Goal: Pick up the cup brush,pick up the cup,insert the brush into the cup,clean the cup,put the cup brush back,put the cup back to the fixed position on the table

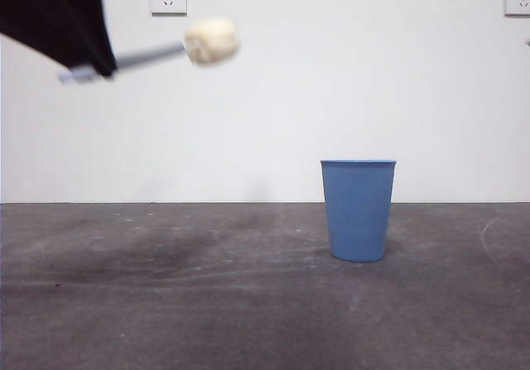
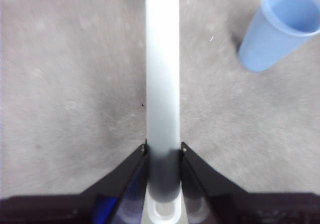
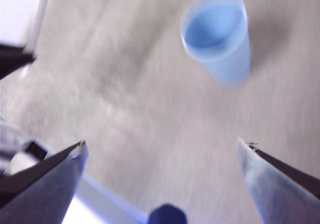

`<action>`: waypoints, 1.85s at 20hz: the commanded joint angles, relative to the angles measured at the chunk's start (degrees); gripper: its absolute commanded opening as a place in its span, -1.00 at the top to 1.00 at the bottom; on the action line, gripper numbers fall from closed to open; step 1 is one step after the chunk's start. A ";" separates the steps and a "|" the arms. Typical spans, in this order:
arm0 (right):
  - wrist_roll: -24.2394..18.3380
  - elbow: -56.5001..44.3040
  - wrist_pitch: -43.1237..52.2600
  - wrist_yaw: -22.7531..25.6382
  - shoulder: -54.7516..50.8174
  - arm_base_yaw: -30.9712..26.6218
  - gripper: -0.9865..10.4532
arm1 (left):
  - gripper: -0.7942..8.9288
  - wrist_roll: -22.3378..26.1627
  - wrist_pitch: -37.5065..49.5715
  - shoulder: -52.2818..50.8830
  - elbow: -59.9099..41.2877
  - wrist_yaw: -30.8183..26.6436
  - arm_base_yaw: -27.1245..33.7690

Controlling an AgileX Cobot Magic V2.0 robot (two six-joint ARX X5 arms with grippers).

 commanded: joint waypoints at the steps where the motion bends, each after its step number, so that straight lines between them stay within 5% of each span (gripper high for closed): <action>1: -0.26 -2.71 3.87 0.72 0.87 1.16 -0.05 | 0.86 1.57 -3.43 -5.57 -0.44 -0.09 0.13; 10: 7.28 -21.88 36.06 8.68 5.90 7.21 -0.05 | 0.86 1.62 -11.39 -13.92 -0.44 -0.09 0.13; 22: 0.81 -23.85 67.95 20.92 33.97 13.79 -0.05 | 0.86 2.91 -12.74 -13.92 -0.44 -0.09 0.13; 37: 1.46 -23.82 101.68 22.51 56.61 15.17 -0.05 | 0.86 2.43 -12.79 -13.92 -0.44 -0.11 0.13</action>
